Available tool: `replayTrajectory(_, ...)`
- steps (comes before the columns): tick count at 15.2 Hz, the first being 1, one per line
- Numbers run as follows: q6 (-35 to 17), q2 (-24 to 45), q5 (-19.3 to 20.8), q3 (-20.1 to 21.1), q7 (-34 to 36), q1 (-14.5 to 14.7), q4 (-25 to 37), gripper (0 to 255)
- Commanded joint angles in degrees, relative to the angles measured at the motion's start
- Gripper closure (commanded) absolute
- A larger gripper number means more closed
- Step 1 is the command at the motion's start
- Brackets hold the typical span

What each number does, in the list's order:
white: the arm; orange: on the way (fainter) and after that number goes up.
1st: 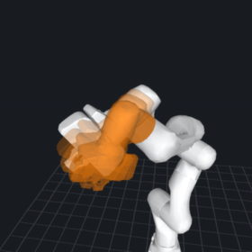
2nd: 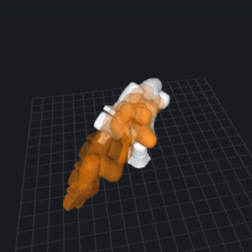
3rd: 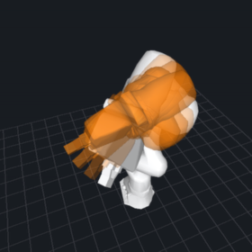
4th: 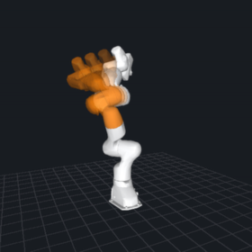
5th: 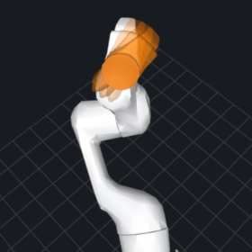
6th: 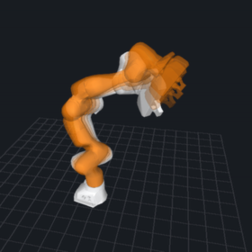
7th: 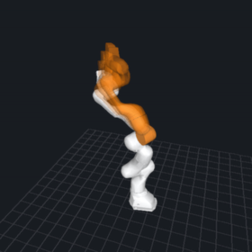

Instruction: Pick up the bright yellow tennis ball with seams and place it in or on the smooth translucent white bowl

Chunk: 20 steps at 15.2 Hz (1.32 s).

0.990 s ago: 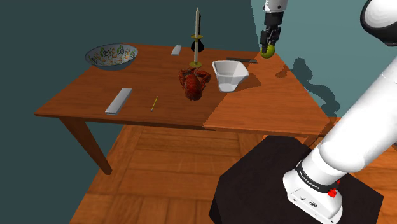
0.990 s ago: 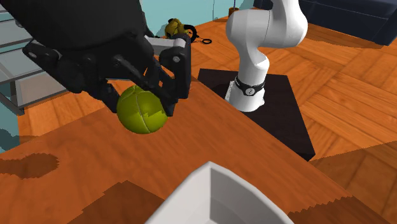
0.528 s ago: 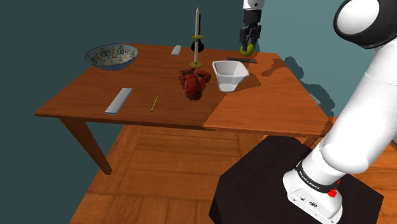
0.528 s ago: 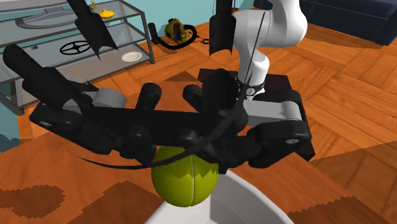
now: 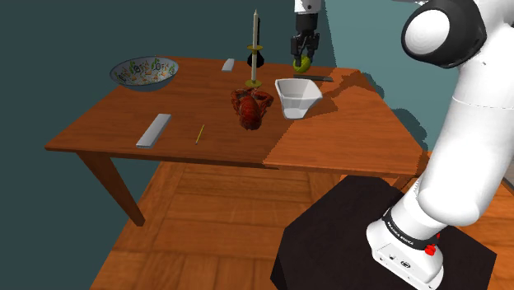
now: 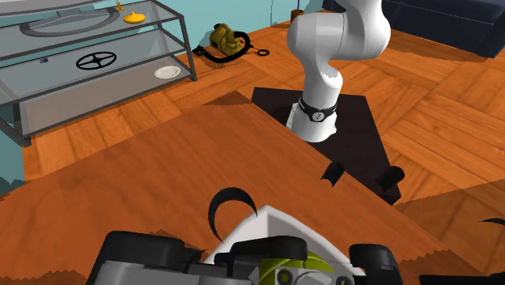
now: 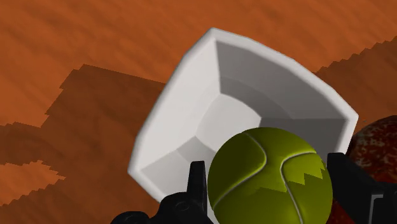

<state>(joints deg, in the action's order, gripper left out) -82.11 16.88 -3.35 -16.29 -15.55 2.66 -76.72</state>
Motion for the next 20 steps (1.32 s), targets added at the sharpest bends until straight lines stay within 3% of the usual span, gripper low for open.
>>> replayTrajectory(1,-1.7,-0.4,0.1,0.0,0.1,0.2,-2.0,255)
replayTrajectory(12,-10.5,-1.0,0.2,0.2,0.2,0.7,-11.5,255)
replayTrajectory(19,-10.5,-1.0,0.2,0.2,0.2,0.7,-11.5,255)
replayTrajectory(20,-10.5,-1.0,0.2,0.2,0.2,0.7,-11.5,0)
